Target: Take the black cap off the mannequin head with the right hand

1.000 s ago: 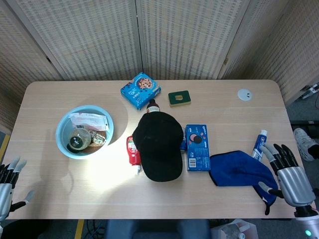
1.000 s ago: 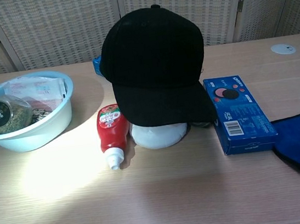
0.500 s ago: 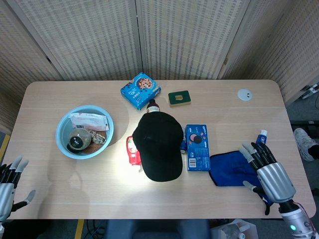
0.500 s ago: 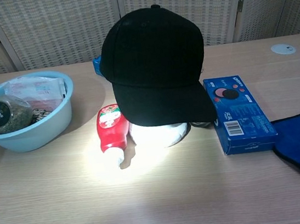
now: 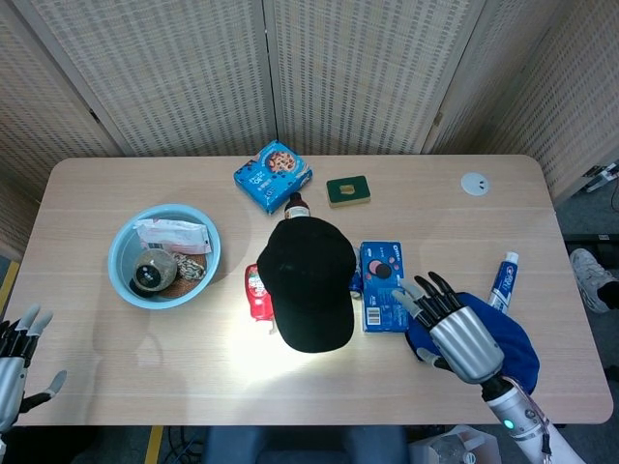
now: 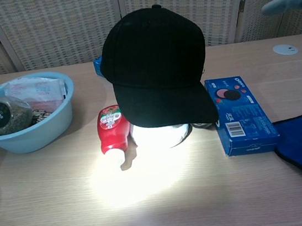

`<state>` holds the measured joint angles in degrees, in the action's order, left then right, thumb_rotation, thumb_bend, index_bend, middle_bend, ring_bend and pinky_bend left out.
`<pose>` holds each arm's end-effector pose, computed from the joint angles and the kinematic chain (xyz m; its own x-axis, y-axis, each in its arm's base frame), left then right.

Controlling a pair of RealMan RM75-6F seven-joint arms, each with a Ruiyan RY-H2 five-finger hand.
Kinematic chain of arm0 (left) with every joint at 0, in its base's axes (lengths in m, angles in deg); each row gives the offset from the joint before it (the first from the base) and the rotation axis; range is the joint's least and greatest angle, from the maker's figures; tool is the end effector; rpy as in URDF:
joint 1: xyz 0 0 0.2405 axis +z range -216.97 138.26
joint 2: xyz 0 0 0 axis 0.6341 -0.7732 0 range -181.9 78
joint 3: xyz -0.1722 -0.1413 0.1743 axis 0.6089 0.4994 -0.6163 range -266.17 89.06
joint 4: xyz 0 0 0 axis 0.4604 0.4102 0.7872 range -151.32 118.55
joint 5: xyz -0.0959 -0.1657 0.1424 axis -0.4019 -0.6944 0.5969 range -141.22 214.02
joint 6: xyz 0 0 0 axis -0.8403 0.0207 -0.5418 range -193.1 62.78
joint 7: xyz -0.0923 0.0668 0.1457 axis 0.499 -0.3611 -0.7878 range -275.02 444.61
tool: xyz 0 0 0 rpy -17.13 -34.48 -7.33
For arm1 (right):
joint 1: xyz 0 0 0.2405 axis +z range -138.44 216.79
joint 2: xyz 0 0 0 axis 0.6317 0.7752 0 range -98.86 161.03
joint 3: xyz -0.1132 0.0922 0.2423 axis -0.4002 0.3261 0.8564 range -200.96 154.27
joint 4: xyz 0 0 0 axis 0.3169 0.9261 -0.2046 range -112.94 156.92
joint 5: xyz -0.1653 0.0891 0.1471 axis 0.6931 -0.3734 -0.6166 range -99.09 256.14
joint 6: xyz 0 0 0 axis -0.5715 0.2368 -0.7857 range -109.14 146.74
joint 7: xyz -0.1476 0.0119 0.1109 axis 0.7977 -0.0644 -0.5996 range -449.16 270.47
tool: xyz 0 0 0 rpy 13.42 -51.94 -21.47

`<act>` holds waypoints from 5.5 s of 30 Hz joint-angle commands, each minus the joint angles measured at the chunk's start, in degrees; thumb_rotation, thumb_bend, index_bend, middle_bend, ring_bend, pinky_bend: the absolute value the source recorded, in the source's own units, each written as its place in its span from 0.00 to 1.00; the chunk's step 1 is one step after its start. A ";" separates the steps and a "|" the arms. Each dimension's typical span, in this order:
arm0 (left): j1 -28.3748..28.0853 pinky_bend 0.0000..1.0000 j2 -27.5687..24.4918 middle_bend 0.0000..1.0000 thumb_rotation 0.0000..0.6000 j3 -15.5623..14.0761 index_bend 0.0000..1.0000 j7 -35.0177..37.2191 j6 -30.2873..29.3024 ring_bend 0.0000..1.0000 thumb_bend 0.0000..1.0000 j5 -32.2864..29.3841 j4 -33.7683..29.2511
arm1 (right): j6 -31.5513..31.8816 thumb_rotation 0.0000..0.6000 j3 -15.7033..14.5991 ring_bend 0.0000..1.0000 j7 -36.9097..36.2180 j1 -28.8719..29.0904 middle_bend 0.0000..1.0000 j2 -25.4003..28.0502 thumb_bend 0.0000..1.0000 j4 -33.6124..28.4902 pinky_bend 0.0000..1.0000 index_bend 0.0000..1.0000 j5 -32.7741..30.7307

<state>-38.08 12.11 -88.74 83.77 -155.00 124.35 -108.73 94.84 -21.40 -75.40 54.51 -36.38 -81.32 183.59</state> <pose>-0.3604 0.1760 0.1472 0.4163 0.0160 0.9091 0.9074 0.0559 -0.4165 -0.2010 -0.2441 0.0676 0.4612 -0.0083 0.8873 -0.7564 -0.5265 0.3882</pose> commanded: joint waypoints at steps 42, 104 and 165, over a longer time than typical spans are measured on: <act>0.38 0.01 -0.43 0.00 1.00 -0.06 0.02 -0.26 0.60 0.07 0.25 -0.73 -0.22 | -0.71 1.00 1.04 0.00 9.81 9.07 0.00 -23.03 0.00 14.66 0.00 0.00 5.20; 0.22 0.01 -0.53 0.00 1.00 0.02 0.02 1.37 2.09 0.07 0.25 -2.02 1.16 | 6.33 1.00 3.73 0.00 5.41 20.53 0.19 -28.41 0.42 23.21 0.00 0.61 8.39; 0.12 0.01 0.15 0.00 1.00 -0.20 0.02 2.52 2.62 0.07 0.25 -2.11 2.52 | 7.88 1.00 21.38 0.00 2.44 31.40 0.25 -22.60 0.46 26.71 0.00 0.70 -6.58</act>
<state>-37.95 12.26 -88.93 86.28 -152.38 122.25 -106.21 102.35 -0.24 -72.71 86.24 -59.45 -54.51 177.44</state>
